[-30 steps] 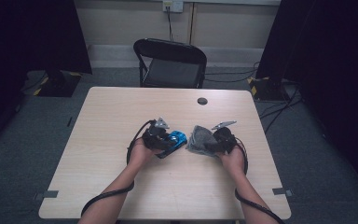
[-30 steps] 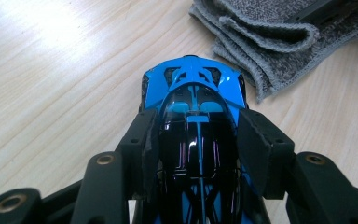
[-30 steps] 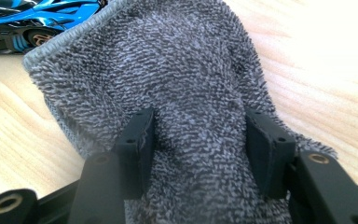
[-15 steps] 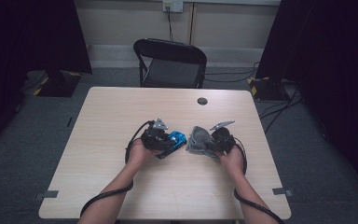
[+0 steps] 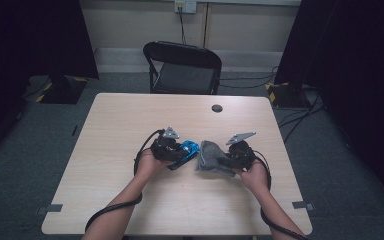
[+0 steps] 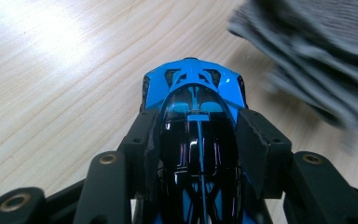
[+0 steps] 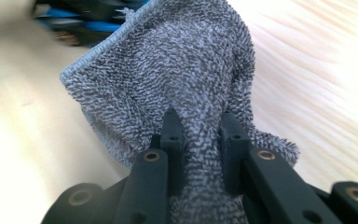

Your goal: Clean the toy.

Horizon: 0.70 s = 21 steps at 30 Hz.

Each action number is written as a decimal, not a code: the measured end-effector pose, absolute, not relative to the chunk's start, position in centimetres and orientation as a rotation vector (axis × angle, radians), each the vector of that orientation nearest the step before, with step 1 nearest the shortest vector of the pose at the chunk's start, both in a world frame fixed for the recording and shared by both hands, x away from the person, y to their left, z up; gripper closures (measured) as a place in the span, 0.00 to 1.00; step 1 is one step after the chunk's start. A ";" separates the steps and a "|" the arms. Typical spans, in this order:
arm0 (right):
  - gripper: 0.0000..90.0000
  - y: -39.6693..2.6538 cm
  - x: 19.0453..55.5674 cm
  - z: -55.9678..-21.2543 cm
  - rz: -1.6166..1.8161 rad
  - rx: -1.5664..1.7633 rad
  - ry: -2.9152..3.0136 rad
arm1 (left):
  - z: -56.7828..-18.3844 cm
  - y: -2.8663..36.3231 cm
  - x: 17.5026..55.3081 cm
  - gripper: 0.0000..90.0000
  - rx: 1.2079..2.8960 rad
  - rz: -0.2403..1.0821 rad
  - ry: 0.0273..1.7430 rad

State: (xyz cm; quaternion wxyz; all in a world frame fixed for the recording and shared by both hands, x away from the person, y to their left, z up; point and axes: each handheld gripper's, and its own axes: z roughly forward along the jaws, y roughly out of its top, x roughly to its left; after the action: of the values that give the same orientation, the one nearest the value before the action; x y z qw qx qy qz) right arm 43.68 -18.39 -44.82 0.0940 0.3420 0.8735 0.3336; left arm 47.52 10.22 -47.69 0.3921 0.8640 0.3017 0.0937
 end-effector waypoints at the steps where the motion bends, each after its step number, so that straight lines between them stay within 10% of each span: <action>1: 0.84 -18.1 43.2 -44.5 0.988 0.984 2.606 | -47.7 10.2 47.5 0.57 2.196 0.237 0.768; 21: 0.84 -9.7 39.9 -45.8 0.910 0.606 2.869 | -47.7 10.1 47.4 0.57 2.178 0.231 0.796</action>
State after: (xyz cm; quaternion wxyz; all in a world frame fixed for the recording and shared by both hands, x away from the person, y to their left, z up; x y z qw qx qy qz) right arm 39.94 -9.69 -45.76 0.0357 0.1972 0.9339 0.2961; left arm 47.45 10.13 -47.66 0.3945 0.8588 0.3139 0.0911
